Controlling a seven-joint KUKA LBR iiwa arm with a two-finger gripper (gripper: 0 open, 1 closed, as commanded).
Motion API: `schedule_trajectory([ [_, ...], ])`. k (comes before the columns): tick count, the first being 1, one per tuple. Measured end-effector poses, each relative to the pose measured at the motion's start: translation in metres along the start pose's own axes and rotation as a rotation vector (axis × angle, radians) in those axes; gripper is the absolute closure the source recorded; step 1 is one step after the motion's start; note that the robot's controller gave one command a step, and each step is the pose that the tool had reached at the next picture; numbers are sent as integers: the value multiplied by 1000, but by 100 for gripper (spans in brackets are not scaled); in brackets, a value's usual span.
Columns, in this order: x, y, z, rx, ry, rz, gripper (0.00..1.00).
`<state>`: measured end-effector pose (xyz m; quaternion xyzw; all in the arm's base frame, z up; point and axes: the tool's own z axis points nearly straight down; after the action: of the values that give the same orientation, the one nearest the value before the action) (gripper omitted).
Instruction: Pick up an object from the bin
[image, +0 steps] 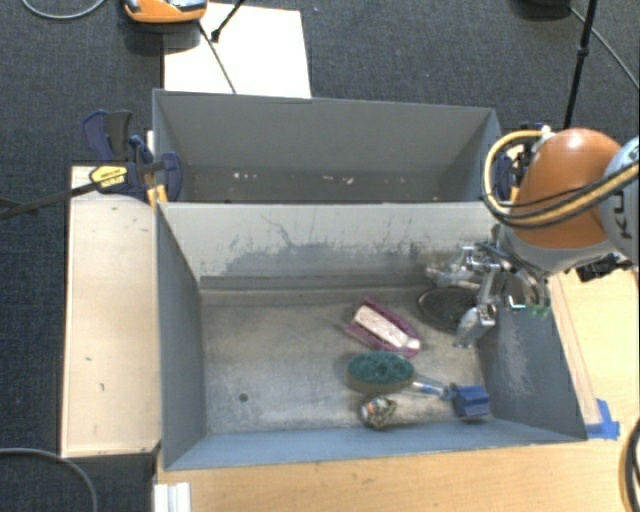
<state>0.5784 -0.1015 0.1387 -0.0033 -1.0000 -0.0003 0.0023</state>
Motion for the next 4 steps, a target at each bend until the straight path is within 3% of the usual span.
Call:
schedule_trajectory([
  [1,-8,-50,67,-3,10,168,0],
  [4,-5,-50,66,-1,4,155,0],
])
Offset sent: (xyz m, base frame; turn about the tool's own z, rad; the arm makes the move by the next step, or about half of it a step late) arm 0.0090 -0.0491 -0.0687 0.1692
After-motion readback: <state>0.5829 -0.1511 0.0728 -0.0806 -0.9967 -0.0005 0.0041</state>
